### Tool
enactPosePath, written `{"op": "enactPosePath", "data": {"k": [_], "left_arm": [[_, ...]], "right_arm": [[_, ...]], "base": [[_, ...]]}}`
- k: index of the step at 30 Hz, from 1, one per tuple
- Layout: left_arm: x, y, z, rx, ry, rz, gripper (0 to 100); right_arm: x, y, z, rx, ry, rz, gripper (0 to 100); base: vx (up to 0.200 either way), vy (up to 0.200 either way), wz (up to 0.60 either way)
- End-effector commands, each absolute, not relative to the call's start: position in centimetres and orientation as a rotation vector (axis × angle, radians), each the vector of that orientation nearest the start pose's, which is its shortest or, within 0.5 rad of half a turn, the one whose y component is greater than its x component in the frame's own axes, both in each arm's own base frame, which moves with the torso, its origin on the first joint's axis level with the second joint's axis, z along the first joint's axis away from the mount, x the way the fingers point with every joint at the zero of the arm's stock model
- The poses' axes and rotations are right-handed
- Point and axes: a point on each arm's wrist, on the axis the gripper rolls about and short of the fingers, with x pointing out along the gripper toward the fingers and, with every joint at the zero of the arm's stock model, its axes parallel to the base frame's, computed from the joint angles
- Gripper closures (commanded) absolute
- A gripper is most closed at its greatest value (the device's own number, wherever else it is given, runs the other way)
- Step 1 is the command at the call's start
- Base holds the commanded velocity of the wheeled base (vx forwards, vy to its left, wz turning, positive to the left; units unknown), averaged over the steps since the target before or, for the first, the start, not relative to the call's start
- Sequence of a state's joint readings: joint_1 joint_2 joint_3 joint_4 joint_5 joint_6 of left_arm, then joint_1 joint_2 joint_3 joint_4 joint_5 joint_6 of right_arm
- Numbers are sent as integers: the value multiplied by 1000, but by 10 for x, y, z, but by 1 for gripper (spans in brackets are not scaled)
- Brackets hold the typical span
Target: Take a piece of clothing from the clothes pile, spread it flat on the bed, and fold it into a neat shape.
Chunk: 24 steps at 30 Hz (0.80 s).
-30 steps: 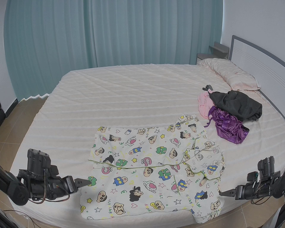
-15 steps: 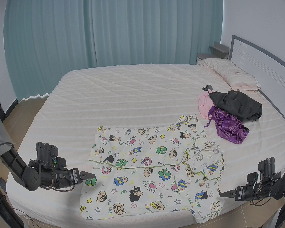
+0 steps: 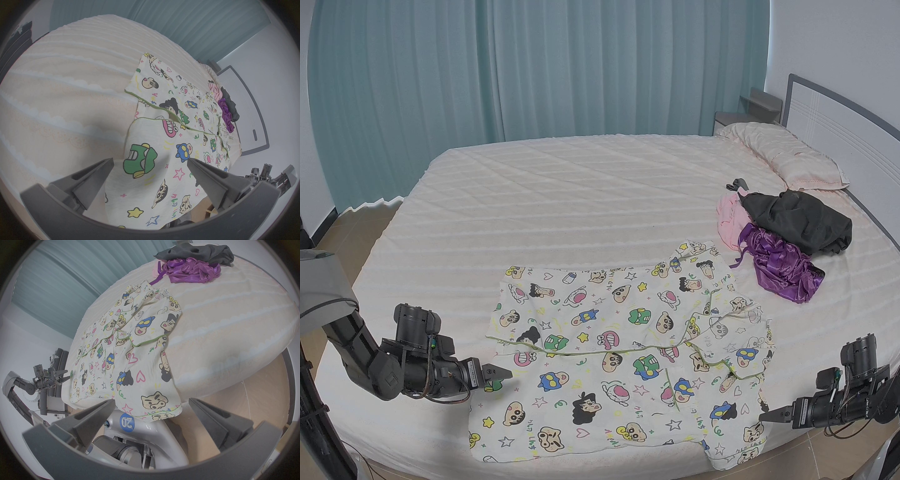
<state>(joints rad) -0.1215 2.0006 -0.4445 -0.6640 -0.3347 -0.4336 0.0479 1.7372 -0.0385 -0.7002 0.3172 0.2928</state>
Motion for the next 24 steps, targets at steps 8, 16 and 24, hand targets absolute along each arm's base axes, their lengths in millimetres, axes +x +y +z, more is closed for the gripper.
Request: {"op": "enactPosePath", "data": {"k": [8,16,24], "left_arm": [[266,-44,13,-493,1000,-224,100],[266,-43,15,-472,984,-184,100],[252,-66,18,-370,981,-163,100]], "right_arm": [[155,16,27,396,1049,193,0],[155,16,27,397,1051,193,0],[153,15,26,398,1053,191,0]], "base": [[0,0,0],[0,0,0],[0,0,0]]}}
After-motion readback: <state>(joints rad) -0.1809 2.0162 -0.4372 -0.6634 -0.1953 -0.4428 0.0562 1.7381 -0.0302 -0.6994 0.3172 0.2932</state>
